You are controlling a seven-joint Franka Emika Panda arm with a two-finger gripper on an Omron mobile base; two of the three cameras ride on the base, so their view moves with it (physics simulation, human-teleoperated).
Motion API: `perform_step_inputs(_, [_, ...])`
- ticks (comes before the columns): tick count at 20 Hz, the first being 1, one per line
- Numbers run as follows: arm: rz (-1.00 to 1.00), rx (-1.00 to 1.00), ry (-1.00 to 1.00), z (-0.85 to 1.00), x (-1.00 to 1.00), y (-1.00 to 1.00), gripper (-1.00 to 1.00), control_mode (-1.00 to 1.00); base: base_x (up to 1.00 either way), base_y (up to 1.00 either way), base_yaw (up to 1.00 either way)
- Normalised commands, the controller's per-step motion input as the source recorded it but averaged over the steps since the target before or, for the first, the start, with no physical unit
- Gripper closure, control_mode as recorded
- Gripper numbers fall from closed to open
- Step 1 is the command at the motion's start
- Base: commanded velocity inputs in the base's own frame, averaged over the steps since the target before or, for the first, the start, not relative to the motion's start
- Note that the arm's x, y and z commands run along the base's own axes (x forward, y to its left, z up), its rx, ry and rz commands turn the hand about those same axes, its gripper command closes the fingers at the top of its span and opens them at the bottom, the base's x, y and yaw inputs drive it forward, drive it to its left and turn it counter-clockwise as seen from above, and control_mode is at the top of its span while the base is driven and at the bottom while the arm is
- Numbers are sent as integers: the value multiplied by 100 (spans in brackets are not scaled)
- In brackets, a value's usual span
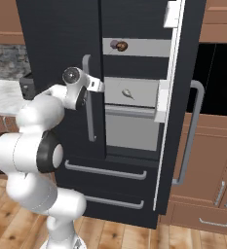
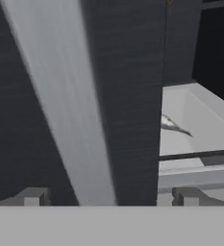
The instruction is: Gather the eggplant and potato from the fridge and place them on a tray on the dining counter. Then gather the fish and steak from the fridge and place them on the other tray.
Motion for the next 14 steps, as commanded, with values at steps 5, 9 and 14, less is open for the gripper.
perform_step_inputs(5, [2,0,0,-23,100,0,-100,-100,0,0,0])
perform_step_inputs(9, [2,0,0,-23,100,0,-100,-100,0,0,0])
perform_step_inputs(14, [1,0,1,-10,77,8,100,-100,0,0,0])
